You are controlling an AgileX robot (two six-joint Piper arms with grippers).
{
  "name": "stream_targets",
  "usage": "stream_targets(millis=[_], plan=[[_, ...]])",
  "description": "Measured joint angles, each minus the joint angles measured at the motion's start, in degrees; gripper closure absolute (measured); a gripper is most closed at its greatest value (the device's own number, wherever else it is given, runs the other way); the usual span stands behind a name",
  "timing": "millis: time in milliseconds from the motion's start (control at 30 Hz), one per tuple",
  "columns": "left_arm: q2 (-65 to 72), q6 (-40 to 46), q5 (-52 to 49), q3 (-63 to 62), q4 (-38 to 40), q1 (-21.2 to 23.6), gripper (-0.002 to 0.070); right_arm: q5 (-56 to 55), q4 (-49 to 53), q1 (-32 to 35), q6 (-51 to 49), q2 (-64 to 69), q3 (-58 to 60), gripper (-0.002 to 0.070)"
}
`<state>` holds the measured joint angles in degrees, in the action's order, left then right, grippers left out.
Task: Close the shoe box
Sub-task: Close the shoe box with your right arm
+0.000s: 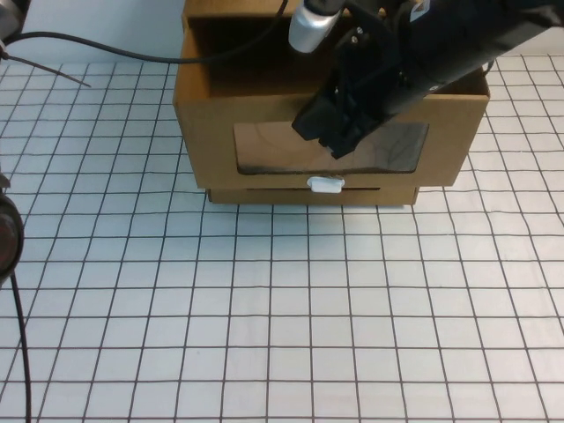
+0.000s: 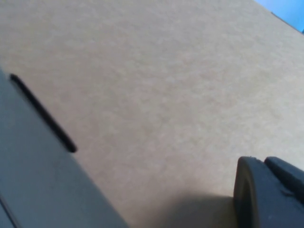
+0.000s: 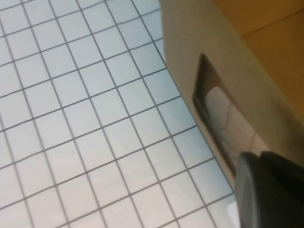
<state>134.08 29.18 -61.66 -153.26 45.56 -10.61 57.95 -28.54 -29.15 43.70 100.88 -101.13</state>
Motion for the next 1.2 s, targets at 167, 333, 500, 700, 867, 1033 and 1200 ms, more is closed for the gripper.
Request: stream_targets(millis=[167, 333, 500, 700, 867, 1033, 1200], plan=[[0.17, 0.72, 0.0, 0.0, 0.79, 0.64, 0.0678, 2.06, 1.3, -3.46, -0.6, -1.49, -0.32, 0.0691], [0.27, 0.72, 0.0, 0.0, 1.17, 0.64, 0.0677, -0.26, 6.97, -7.55, -3.46, -0.95, 0.68, 0.0691], [0.23, 0.78, -0.09, 0.0, 1.8, 0.64, 0.0677, -1.56, 17.05, -7.67, -9.42, 2.09, 0.7, 0.0691], [0.23, 2.64, 0.01, 0.0, 1.94, -0.84, 0.0677, -4.9, 20.93, -7.67, -10.5, 3.32, 0.7, 0.0691], [0.23, 3.13, 0.1, 0.0, 1.94, -1.88, 0.0677, -8.91, 23.61, -7.01, -10.96, 3.87, 0.7, 0.0691], [0.23, 3.13, 0.23, 0.0, 1.82, -1.87, 0.0677, -11.38, 23.72, -4.53, -11.64, 3.96, 0.7, 0.0691], [0.23, 3.13, 0.23, 0.0, 1.72, -1.87, 0.0677, -13.41, 23.83, -2.07, -11.92, 4.21, 0.7, 0.0691]])
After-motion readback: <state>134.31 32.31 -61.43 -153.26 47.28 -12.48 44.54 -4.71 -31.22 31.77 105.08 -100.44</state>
